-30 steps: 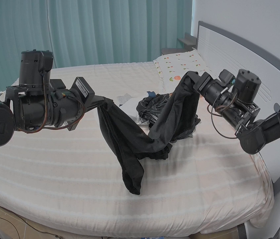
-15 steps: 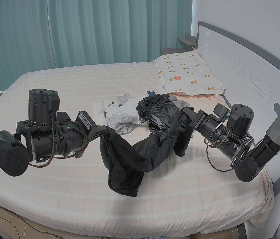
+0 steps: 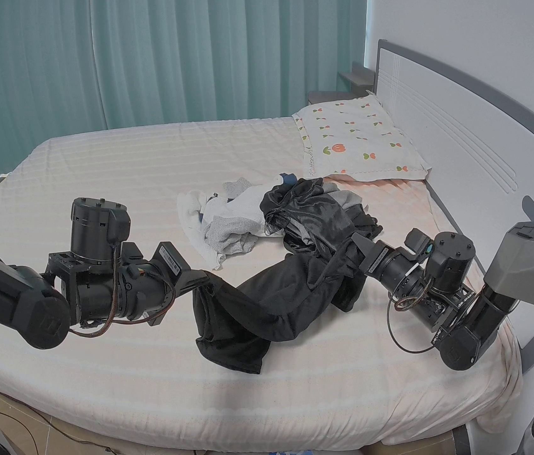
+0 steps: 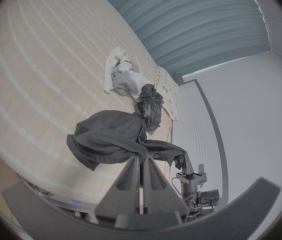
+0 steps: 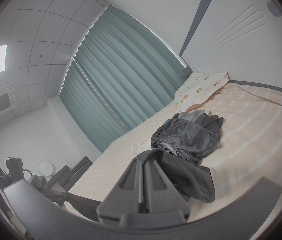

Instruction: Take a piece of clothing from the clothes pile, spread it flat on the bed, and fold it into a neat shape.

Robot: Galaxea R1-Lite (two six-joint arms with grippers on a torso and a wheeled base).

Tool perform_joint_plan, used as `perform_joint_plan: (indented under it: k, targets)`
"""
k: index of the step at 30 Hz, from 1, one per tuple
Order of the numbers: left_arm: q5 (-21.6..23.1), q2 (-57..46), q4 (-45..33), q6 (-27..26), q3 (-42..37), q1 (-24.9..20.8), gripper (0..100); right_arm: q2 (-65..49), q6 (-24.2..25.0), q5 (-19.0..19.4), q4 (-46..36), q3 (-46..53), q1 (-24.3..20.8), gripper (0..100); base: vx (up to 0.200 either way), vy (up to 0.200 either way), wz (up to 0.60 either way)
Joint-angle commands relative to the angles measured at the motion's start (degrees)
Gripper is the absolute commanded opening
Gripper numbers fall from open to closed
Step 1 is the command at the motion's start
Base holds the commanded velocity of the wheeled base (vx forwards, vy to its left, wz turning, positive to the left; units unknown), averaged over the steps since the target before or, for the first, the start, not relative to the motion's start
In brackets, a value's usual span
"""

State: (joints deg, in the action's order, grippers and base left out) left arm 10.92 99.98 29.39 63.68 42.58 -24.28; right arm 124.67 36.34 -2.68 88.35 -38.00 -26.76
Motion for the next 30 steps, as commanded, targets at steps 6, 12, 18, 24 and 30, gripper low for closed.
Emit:
perform_joint_plan:
  k: [6, 12, 18, 24, 30]
  targets:
    - [0.15, -0.57, 0.14, -0.14, -2.15, 0.03, 0, 1.8, -0.13, 0.05, -0.1, 0.64, -0.31, 0, -0.133, 0.0, 0.0]
    - [0.15, -1.19, 0.05, 0.04, -2.24, -0.06, 0, 2.33, -0.13, 0.13, -0.1, 0.73, -0.22, 0, 0.0, 0.0, 0.0]
    - [0.24, -1.1, 0.05, 1.44, -2.24, -0.15, 0, 2.68, -0.13, 0.13, -0.1, 1.08, -0.4, 0, 0.0, 0.0, 0.0]
    - [1.38, -1.63, 0.4, 1.53, -2.86, 0.11, 0, 2.42, -0.13, 0.13, -0.1, 1.08, -0.49, 0, 0.0, 0.1, 0.0]
    - [1.47, -1.19, 0.49, 1.36, -3.29, -0.15, 0, 2.59, -0.13, 0.13, -0.1, 1.08, -0.49, 0, 0.0, 0.1, 0.0]
